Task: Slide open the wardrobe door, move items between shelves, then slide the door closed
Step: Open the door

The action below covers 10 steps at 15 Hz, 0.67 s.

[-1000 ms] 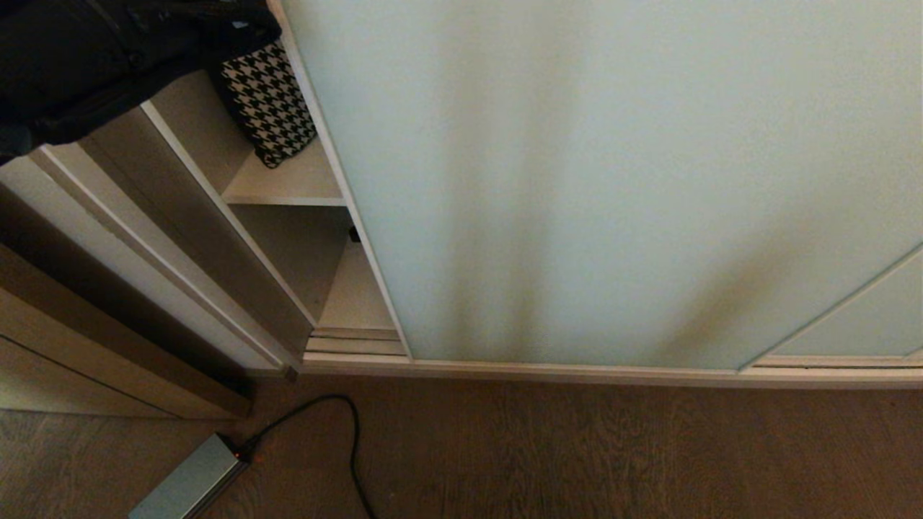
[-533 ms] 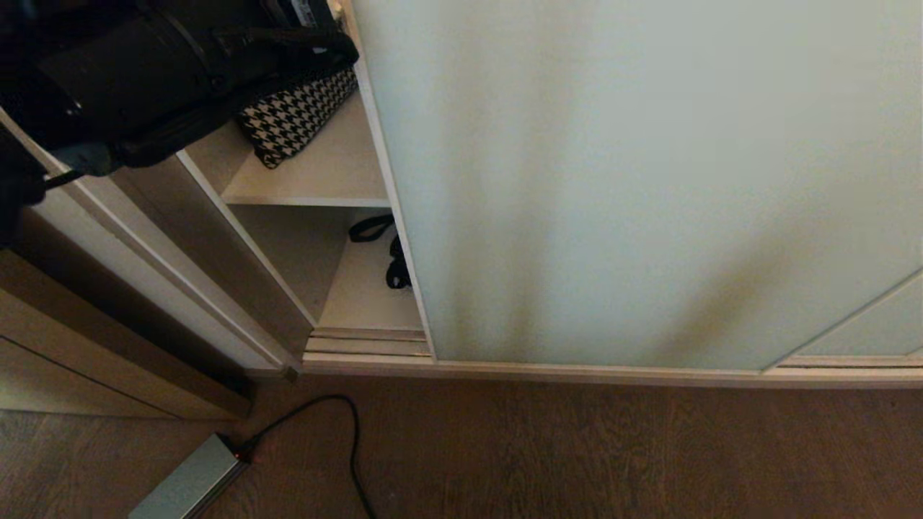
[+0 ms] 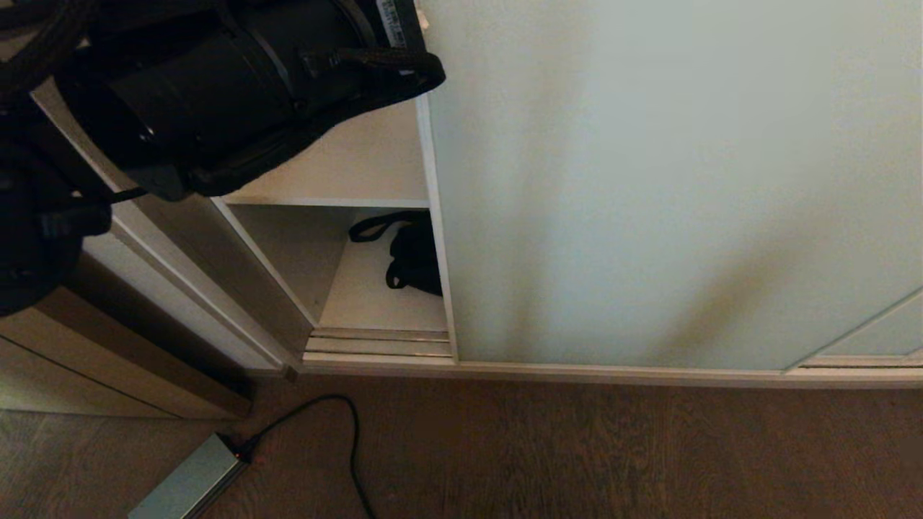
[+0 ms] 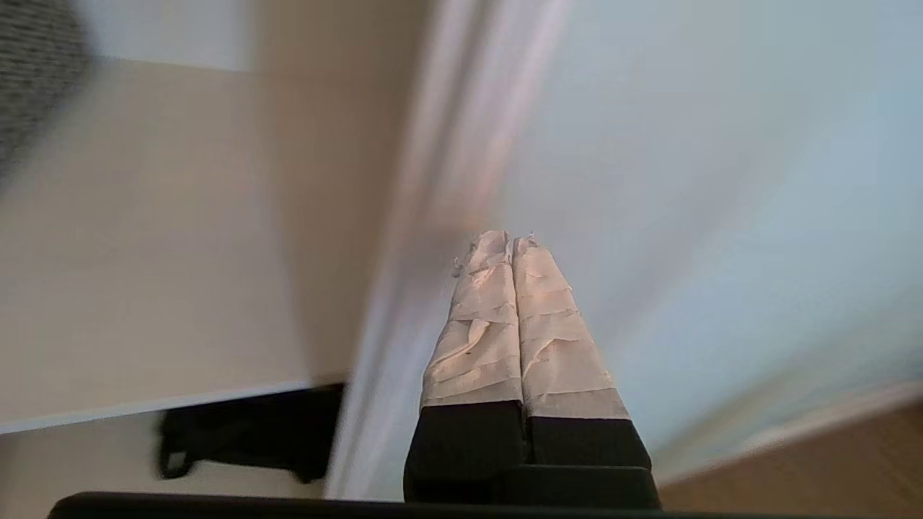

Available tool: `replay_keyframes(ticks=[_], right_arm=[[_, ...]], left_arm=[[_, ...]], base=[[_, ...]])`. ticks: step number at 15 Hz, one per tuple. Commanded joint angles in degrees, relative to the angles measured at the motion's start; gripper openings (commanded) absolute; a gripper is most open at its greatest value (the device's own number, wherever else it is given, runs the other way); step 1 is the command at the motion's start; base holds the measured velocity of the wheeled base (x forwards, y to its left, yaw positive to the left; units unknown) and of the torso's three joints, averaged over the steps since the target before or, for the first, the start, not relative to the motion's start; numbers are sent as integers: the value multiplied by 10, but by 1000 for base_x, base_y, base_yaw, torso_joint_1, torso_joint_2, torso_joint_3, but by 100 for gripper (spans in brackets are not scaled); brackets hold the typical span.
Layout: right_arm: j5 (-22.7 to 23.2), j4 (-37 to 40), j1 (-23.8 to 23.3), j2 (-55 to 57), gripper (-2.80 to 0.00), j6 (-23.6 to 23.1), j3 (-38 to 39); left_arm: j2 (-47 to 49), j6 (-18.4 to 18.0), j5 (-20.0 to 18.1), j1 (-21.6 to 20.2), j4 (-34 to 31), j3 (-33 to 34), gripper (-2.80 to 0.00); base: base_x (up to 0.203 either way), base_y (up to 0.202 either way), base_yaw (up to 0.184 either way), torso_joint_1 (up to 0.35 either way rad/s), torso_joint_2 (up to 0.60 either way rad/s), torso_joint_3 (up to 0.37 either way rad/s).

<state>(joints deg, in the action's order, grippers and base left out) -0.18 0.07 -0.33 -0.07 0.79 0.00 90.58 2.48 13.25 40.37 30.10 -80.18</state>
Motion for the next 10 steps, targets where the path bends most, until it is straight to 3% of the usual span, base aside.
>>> replay_keyframes(ticks=[1,6,10], right_arm=[[0,0,0,0,-280,0,0],[0,0,0,0,-280,0,0],[0,0,0,0,-280,0,1]], left_arm=[[21,-2,1,27,1,-15,-280],[16,-1,14,71,2,-19,-280],[-118,-2,41,94,-18,34,-280]], base=[[0,0,0,0,0,0],[0,0,0,0,0,0],[0,0,0,0,0,0]])
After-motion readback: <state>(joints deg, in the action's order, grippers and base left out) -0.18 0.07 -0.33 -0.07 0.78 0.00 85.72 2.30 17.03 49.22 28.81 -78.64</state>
